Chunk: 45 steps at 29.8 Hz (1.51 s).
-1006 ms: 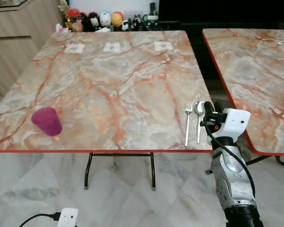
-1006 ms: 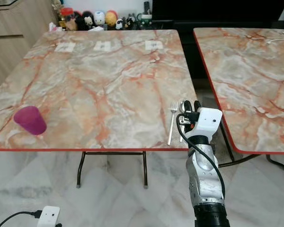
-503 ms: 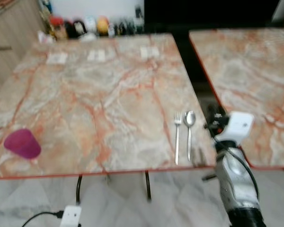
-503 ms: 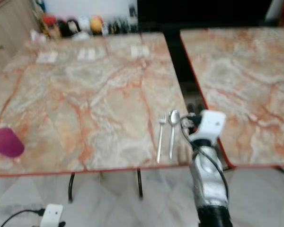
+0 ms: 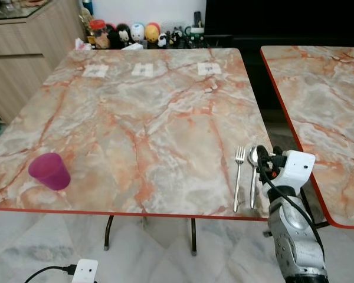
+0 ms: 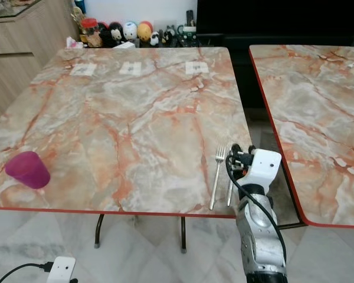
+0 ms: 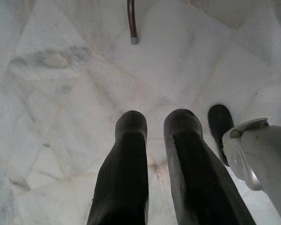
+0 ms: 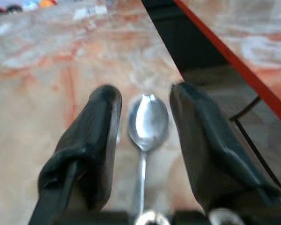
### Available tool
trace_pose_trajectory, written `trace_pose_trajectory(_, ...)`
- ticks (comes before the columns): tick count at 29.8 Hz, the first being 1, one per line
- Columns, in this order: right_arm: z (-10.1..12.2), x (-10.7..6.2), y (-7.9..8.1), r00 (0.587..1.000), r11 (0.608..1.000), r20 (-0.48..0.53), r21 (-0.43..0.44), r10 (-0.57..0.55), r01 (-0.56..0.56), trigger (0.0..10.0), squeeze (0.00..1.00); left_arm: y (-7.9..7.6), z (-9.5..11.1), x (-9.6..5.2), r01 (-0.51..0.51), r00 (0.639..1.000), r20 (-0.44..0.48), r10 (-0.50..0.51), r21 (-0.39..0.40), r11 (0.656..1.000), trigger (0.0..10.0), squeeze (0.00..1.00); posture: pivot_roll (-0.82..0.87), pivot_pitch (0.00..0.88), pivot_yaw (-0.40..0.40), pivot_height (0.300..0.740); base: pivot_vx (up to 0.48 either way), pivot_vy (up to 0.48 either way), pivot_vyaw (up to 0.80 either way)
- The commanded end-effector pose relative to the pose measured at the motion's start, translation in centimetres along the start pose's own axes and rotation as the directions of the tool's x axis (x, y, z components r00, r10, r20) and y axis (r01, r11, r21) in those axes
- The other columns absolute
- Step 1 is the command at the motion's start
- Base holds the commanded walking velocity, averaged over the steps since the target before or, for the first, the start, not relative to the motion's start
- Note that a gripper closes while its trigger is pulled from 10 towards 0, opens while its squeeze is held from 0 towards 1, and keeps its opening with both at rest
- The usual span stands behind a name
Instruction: Setting the table
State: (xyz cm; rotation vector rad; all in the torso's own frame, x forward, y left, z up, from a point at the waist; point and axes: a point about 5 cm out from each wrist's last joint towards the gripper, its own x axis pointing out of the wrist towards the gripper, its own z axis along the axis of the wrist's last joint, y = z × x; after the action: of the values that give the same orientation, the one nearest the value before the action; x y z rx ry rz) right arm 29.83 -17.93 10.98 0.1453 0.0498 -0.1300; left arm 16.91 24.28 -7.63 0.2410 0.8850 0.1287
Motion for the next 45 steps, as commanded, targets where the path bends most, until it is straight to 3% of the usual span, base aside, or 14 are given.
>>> trace_pose_trajectory(1,-0.6,0.0,-0.2,0.998,0.999,-0.052,0.034,-0.020,0.022,10.0,0.00,0.1,-0.8,-0.2,0.004,1.000,-0.027,-0.003,0.013,1.000,10.0,0.00,-0.09,0.102,0.035,0.740,0.000,0.000,0.00)
trace_pose_trajectory(2,-0.8,0.1,-0.2,0.997,1.000,-0.074,0.023,-0.020,0.022,10.0,0.14,0.1,-0.8,-0.2,0.005,1.000,-0.027,-0.005,0.015,1.000,10.0,0.00,-0.10,0.098,0.034,0.740,0.000,0.000,0.00)
trace_pose_trajectory(3,-0.9,0.2,-0.2,0.996,1.000,-0.085,0.008,-0.022,0.022,10.0,0.14,0.0,-0.8,-0.2,0.006,1.000,-0.027,-0.005,0.015,1.000,10.0,0.00,-0.10,0.095,0.033,0.740,0.000,0.000,0.00)
trace_pose_trajectory(4,-1.1,0.3,-0.2,0.994,1.000,-0.105,0.006,-0.019,0.020,10.0,1.00,0.0,-0.8,-0.2,0.008,1.000,-0.027,-0.007,0.018,1.000,10.0,0.00,-0.09,0.091,0.034,0.740,0.000,0.000,0.00)
trace_pose_trajectory(8,-1.3,0.5,-0.1,0.991,0.999,-0.135,0.024,-0.021,0.024,10.0,1.00,0.0,-0.8,-0.2,0.008,1.000,-0.028,-0.008,0.021,1.000,10.0,0.00,-0.09,0.084,0.032,0.740,0.000,0.000,0.00)
trace_pose_trajectory(9,-1.6,0.7,-0.1,0.986,0.999,-0.166,0.022,-0.022,0.026,10.0,0.65,0.0,-0.8,-0.2,0.007,1.000,-0.030,-0.007,0.020,1.000,10.0,0.00,-0.09,0.079,0.031,0.740,0.000,0.000,0.00)
trace_pose_trajectory(10,-1.7,0.8,-0.1,0.983,1.000,-0.182,0.017,-0.021,0.025,10.0,0.65,0.1,-0.8,-0.2,0.007,1.000,-0.031,-0.006,0.020,1.000,10.0,0.00,-0.08,0.077,0.030,0.740,0.000,0.000,0.00)
trace_pose_trajectory(11,-1.9,0.9,-0.1,0.980,1.000,-0.199,0.020,-0.016,0.020,10.0,0.00,0.1,-0.8,-0.2,0.006,0.999,-0.031,-0.005,0.021,1.000,10.0,0.00,-0.08,0.073,0.031,0.740,0.000,0.000,0.00)
trace_pose_trajectory(27,-2.4,1.5,-0.1,0.971,0.998,-0.238,0.033,-0.038,0.047,10.0,0.00,0.3,-0.9,-0.2,0.002,1.000,-0.030,-0.001,0.035,0.999,10.0,0.00,-0.08,0.041,0.040,0.740,0.000,0.000,0.00)
trace_pose_trajectory(41,-3.8,1.3,-0.2,0.942,1.000,-0.335,0.027,-0.006,0.016,10.0,0.00,0.4,-0.6,-0.2,-0.008,1.000,-0.020,0.008,0.022,1.000,10.0,0.00,-0.08,0.098,0.037,0.740,0.000,0.000,0.00)
trace_pose_trajectory(42,-3.9,1.3,-0.2,0.942,0.999,-0.335,0.028,-0.006,0.017,2.9,0.00,0.4,-0.6,-0.2,-0.008,1.000,-0.020,0.008,0.022,1.000,10.0,0.00,-0.08,0.103,0.036,0.740,0.000,0.000,0.00)
trace_pose_trajectory(43,-3.8,1.3,-0.2,0.943,0.999,-0.334,0.029,-0.008,0.018,2.9,0.00,0.4,-0.6,-0.2,-0.007,1.000,-0.020,0.008,0.022,1.000,10.0,0.00,-0.08,0.103,0.036,0.740,0.000,0.000,0.00)
trace_pose_trajectory(44,-3.9,1.3,-0.2,0.942,0.999,-0.335,0.031,-0.006,0.017,0.0,0.00,0.3,-0.6,-0.2,-0.007,1.000,-0.020,0.008,0.021,1.000,10.0,0.00,-0.08,0.105,0.035,0.740,0.000,0.000,0.00)
trace_pose_trajectory(45,-3.9,1.3,-0.2,0.942,0.999,-0.336,0.031,-0.004,0.015,0.0,0.00,0.3,-0.6,-0.2,-0.007,1.000,-0.020,0.008,0.021,1.000,10.0,0.00,-0.08,0.105,0.035,0.740,0.000,0.000,0.00)
